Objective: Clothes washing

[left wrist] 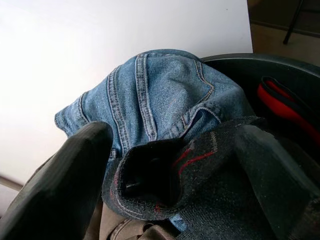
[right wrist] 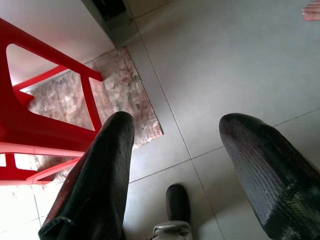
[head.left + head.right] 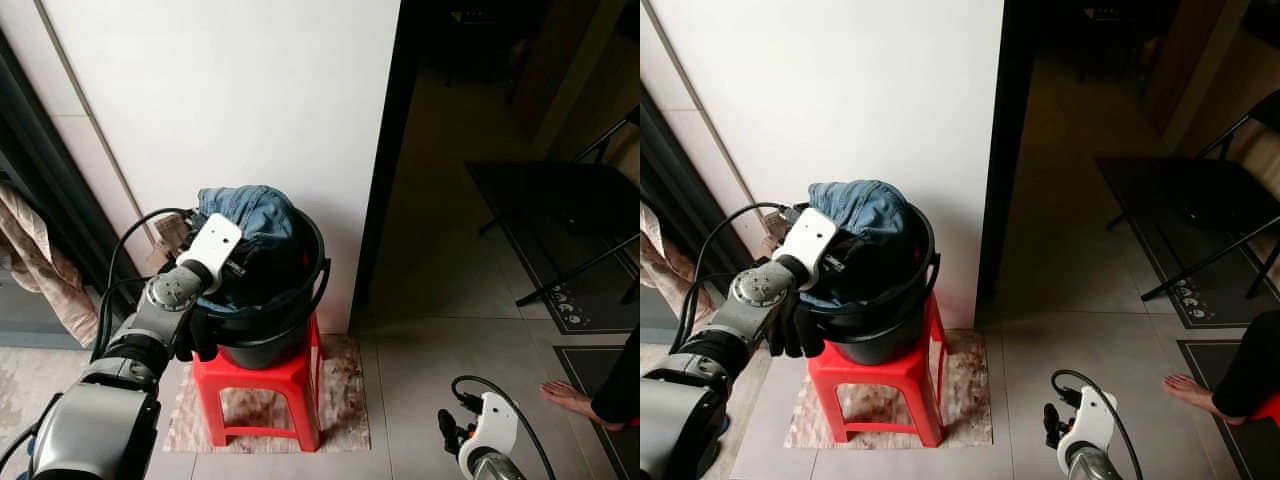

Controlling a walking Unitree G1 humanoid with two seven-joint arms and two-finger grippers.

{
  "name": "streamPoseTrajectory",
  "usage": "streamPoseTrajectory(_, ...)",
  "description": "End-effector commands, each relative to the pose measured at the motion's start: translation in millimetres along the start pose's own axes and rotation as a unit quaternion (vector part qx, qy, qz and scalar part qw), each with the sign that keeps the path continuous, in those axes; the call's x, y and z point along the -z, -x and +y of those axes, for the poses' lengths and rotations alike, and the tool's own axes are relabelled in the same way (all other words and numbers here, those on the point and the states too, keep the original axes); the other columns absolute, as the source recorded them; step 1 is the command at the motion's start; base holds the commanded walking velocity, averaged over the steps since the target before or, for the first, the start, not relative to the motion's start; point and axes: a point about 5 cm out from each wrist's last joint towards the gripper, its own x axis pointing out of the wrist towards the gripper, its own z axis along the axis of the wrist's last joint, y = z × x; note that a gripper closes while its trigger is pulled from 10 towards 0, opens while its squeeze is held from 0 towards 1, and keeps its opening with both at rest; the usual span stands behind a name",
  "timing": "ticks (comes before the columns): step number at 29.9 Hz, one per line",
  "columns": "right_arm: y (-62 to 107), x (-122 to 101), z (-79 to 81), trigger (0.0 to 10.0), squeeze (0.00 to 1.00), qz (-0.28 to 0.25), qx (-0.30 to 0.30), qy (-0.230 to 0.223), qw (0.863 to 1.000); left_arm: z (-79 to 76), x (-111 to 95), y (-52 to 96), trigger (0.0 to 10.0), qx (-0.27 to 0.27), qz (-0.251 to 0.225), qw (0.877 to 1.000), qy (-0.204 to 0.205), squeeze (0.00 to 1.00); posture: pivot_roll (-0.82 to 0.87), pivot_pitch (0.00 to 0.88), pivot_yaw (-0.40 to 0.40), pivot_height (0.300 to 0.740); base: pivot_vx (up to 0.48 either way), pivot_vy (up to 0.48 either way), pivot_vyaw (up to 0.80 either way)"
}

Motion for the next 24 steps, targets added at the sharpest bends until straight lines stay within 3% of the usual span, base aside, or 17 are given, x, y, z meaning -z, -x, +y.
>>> streamPoseTrajectory(1, -0.3, -1.1, 0.1, 10.0, 0.0, 0.0, 0.002, -0.005, 1.0, 2.2, 2.4, -0.1, 10.0, -0.001, 0.017, 1.0, -0.016, 0.0, 0.03, 0.006, -0.005, 0.732, 0.0, 0.0, 0.0)
streamPoseTrajectory(17, -0.5, -1.4, 0.4, 10.0, 0.0, 0.0, 0.001, -0.005, 1.0, 1.4, 8.9, -1.0, 10.0, -0.001, 0.062, 0.995, -0.075, 0.0, 0.03, 0.013, -0.006, 0.732, 0.0, 0.0, 0.0)
streamPoseTrajectory(24, -0.4, -1.0, 0.5, 10.0, 0.0, 0.0, 0.001, -0.004, 1.0, 5.5, 6.4, -3.1, 10.0, -0.036, 0.069, 0.994, -0.074, 0.0, 0.03, 0.009, -0.004, 0.732, 0.0, 0.0, 0.0)
